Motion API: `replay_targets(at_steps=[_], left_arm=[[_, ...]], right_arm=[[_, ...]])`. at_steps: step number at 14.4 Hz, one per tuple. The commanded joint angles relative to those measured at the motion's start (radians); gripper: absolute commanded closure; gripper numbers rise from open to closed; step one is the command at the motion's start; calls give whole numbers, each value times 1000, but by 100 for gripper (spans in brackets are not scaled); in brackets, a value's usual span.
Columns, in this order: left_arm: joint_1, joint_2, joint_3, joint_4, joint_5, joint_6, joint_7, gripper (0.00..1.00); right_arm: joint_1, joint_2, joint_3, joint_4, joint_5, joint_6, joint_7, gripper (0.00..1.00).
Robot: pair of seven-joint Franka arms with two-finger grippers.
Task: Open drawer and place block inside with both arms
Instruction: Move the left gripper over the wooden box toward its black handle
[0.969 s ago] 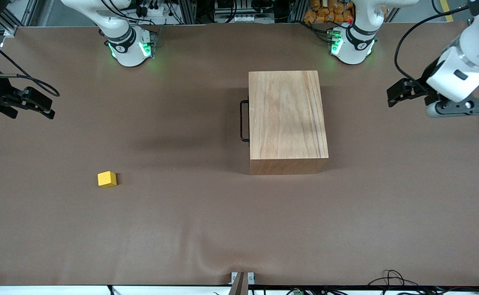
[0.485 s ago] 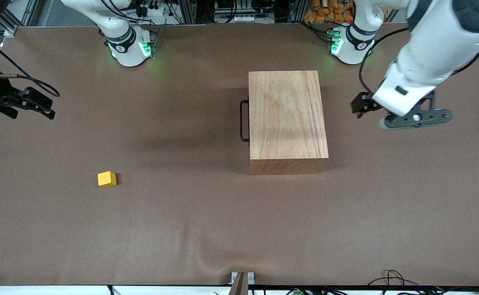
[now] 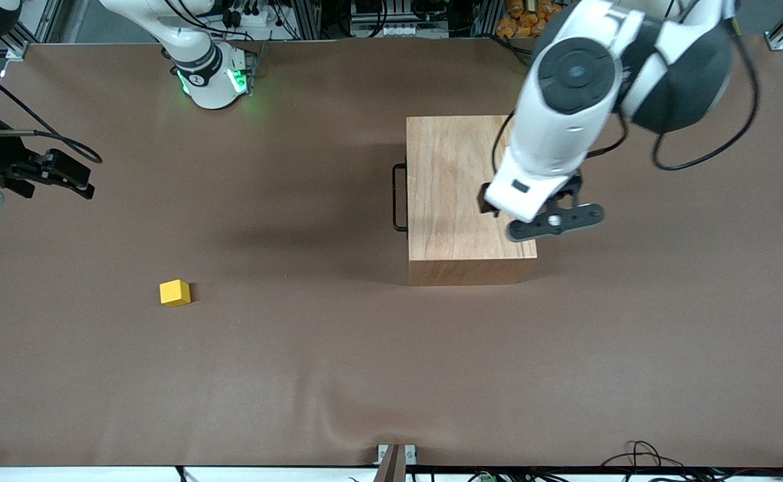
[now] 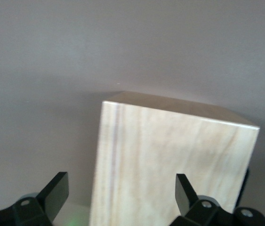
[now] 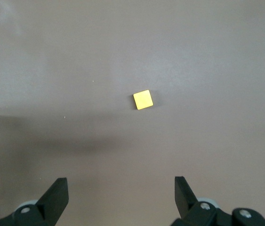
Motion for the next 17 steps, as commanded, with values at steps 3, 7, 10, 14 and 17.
replay_targets(at_steps=[3, 7, 10, 14, 17], left_arm=[[-177, 135, 99, 147, 23, 15, -118, 0], [-279, 201, 122, 163, 23, 76, -220, 0], [-328, 247, 131, 163, 23, 145, -244, 0], [-398, 274, 200, 163, 23, 231, -244, 0], [-452, 299, 231, 163, 23, 262, -262, 0]], right_arm=[[-12, 17, 7, -2, 11, -6, 3, 0], [-4, 27, 9, -4, 11, -31, 2, 0], [5, 33, 10, -4, 11, -40, -6, 0], [5, 81, 9, -4, 3, -31, 0, 0], [-24, 110, 7, -2, 3, -26, 2, 0]])
